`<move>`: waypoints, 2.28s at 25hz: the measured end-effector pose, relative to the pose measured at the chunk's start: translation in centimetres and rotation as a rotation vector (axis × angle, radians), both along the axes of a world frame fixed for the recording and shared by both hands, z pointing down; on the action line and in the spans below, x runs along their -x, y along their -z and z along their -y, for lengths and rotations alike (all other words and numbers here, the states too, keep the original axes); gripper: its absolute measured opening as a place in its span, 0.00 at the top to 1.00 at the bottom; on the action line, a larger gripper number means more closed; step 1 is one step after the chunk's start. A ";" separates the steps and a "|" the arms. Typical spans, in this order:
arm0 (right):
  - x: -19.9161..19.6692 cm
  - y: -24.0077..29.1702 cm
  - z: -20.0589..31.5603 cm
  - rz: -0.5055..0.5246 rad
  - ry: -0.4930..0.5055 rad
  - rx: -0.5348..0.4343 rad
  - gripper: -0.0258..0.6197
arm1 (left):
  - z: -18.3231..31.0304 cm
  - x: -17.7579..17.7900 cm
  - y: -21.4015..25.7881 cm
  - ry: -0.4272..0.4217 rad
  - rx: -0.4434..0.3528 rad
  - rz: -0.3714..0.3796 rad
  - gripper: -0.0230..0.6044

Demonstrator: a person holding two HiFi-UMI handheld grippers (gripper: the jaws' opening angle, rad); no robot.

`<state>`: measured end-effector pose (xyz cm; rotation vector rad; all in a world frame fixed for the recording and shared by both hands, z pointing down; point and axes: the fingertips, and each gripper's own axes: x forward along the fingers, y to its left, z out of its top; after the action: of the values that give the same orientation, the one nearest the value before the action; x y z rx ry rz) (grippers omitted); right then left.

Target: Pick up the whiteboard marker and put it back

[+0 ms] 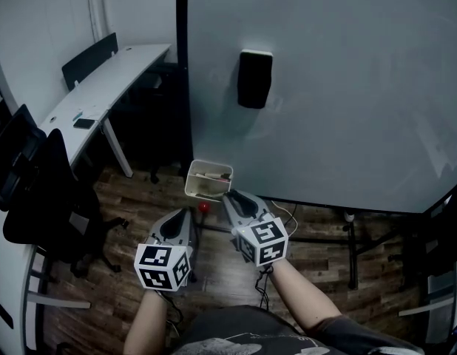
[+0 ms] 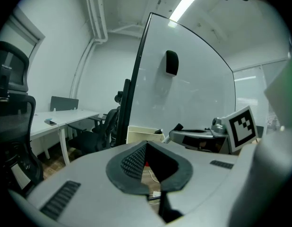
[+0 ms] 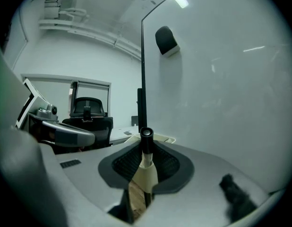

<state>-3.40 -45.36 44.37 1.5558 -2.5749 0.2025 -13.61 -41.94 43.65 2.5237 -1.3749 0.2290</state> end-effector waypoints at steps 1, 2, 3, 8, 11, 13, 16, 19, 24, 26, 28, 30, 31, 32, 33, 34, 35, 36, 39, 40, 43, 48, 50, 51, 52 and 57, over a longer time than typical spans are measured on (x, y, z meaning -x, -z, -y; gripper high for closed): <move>-0.1 -0.2 0.1 -0.004 -0.005 0.003 0.84 | 0.0 0.1 0.0 0.000 0.001 0.001 0.94; -0.2 -0.4 0.3 -0.007 -0.012 0.004 0.84 | 0.0 0.2 -0.1 0.001 0.001 0.002 0.94; -0.2 -0.5 0.3 -0.008 -0.017 0.004 0.84 | 0.1 0.2 -0.1 0.003 0.001 0.004 0.94; 0.0 -0.9 0.3 -0.008 -0.012 0.014 0.84 | 0.2 0.4 -0.3 0.011 0.001 0.005 0.94; -0.1 -1.1 0.2 -0.008 -0.014 0.024 0.84 | -0.2 0.1 -0.3 -0.005 -0.003 0.001 0.94; -0.1 -1.2 0.0 -0.005 -0.014 0.027 0.84 | -0.5 0.0 -0.3 -0.009 -0.004 0.004 0.94; -0.2 -0.9 -0.1 0.000 -0.019 0.019 0.81 | -0.7 -0.1 -0.1 -0.005 -0.006 0.006 0.94; -0.3 -0.6 -0.3 0.000 -0.012 0.011 0.77 | -1.0 -0.3 0.0 -0.005 -0.008 0.011 0.94; -0.7 0.0 -1.2 0.011 -0.014 0.001 0.74 | -1.8 -0.6 0.3 0.007 -0.014 0.011 0.94; -1.0 0.6 -1.9 0.022 -0.006 -0.012 0.72 | -2.2 -0.8 0.6 0.022 -0.015 0.002 0.94; -1.3 1.4 -2.7 0.038 0.011 -0.023 0.72 | -2.7 -1.2 1.0 0.038 -0.016 -0.007 0.94; -1.8 2.2 -3.5 0.062 0.022 -0.037 0.72 | -3.2 -1.7 1.4 0.047 -0.021 -0.009 0.94; -2.1 2.6 -3.8 0.076 0.023 -0.041 0.72 | -3.5 -2.0 1.5 0.050 -0.022 -0.008 0.94; -2.6 2.9 -4.3 0.087 0.021 -0.044 0.72 | -3.9 -2.3 1.6 0.052 -0.022 -0.008 0.94; -3.1 3.2 -4.7 0.096 0.017 -0.047 0.72 | -4.4 -2.7 1.7 0.052 -0.021 -0.009 0.94; -3.7 3.5 -5.2 0.104 0.011 -0.051 0.72 | -4.9 -3.2 1.9 0.052 -0.020 -0.009 0.94; -4.4 3.8 -5.7 0.113 0.003 -0.055 0.72 | -5.6 -3.7 2.1 0.050 -0.021 -0.009 0.94; -5.0 4.0 -6.2 0.121 -0.003 -0.057 0.72 | -6.2 -4.2 2.3 0.048 -0.022 -0.008 0.94; -6.4 4.4 -8.2 0.135 -0.001 -0.056 0.72 | -8.1 -5.8 2.8 0.041 -0.032 0.000 0.94; -6.8 4.4 -8.9 0.137 0.000 -0.056 0.72 | -8.7 -6.3 2.9 0.041 -0.034 0.001 0.94; -8.2 4.3 -10.8 0.141 0.007 -0.053 0.73 | -10.4 -7.7 3.1 0.039 -0.038 0.003 0.94; -10.0 4.4 -13.8 0.129 0.019 -0.059 0.83 | -13.2 -10.1 3.3 0.033 -0.039 0.015 0.94; -10.8 4.4 -14.9 0.129 0.012 -0.062 0.87 | -14.4 -10.9 3.4 0.033 -0.044 0.020 0.94; -11.1 4.4 -15.5 0.125 0.008 -0.062 0.89 | -15.0 -11.2 3.4 0.034 -0.047 0.021 0.94; -11.4 4.3 -16.1 0.120 0.007 -0.061 0.90 | -15.7 -11.5 3.5 0.036 -0.049 0.020 0.94; -11.9 3.9 -19.7 0.098 0.034 -0.046 0.92 | -19.2 -12.2 3.3 0.056 -0.050 0.025 0.94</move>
<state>8.53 -25.66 40.42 1.5542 -2.6972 0.2228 -1.39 -22.75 40.33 2.5260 -1.4768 0.2186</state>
